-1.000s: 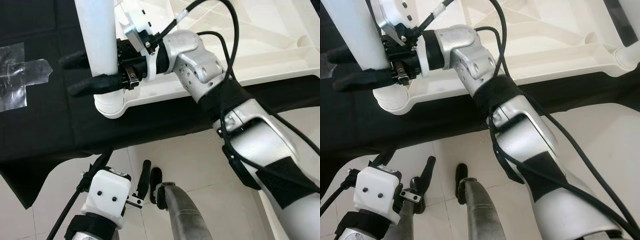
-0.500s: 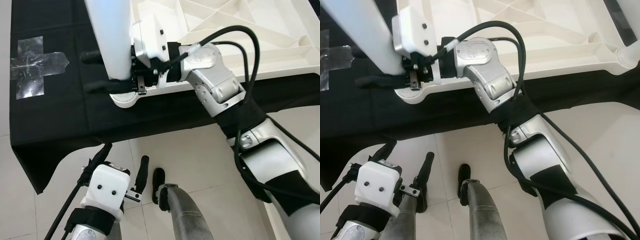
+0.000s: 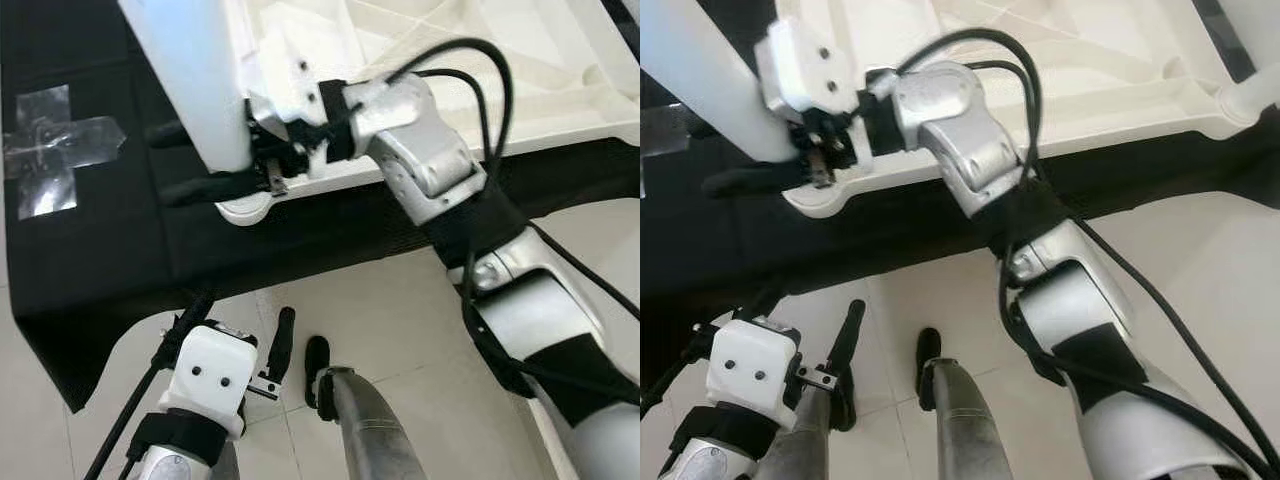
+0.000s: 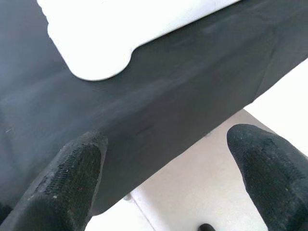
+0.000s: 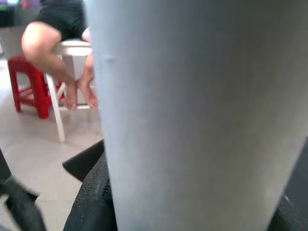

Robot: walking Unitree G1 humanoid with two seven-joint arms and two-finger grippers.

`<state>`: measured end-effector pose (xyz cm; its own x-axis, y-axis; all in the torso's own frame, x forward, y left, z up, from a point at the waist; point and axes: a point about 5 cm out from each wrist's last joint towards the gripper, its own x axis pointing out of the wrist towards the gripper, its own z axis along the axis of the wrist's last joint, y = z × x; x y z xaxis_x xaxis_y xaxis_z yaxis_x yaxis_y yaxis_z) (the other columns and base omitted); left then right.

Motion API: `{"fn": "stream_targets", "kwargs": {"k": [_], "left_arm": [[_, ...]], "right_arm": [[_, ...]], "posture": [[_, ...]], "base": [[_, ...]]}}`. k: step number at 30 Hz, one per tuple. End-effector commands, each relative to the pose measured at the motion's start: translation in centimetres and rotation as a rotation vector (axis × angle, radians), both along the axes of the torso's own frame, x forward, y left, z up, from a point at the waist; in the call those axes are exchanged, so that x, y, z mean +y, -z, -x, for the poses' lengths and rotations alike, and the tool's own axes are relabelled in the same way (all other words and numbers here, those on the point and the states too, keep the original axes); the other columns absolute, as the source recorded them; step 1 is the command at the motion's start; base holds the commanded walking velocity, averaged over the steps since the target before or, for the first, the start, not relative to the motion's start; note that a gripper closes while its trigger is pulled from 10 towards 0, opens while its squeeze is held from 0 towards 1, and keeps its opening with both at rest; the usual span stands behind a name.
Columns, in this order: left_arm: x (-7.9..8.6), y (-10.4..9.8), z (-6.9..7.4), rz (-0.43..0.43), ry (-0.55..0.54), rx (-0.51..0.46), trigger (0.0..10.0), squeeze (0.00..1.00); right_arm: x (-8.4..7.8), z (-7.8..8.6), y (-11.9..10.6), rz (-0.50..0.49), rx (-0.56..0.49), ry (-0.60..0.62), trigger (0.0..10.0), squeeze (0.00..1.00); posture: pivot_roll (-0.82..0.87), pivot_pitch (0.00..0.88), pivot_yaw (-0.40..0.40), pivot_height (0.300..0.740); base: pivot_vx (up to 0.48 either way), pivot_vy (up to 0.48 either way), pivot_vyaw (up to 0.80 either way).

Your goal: Building children table

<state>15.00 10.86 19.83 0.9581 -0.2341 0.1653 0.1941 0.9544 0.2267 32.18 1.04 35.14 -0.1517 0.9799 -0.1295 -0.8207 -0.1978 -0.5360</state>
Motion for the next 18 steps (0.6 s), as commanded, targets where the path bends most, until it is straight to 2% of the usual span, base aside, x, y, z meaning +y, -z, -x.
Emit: {"fn": "stream_targets", "kwargs": {"k": [1, 13, 18], "left_arm": [[-0.1, 0.7, 0.2, 0.007, 0.000, 0.036, 10.0, 0.00], [-0.1, 0.7, 0.2, 0.005, 0.001, 0.035, 10.0, 0.00], [0.0, 0.6, 0.1, 0.004, -0.001, 0.030, 10.0, 0.00]], "right_arm": [[-1.8, -3.1, 6.8, 0.181, 0.238, 0.227, 10.0, 0.00], [-2.1, -3.6, 7.5, 0.138, 0.286, 0.316, 10.0, 0.00], [-2.7, -3.9, 8.5, 0.058, 0.315, 0.463, 10.0, 0.00]], "posture": [[0.10, 0.568, -0.134, 0.740], [0.10, 0.566, -0.128, 0.740], [0.10, 0.563, -0.127, 0.740]], "base": [[0.000, 0.000, 0.00], [0.000, 0.000, 0.00], [0.000, 0.000, 0.00]]}}
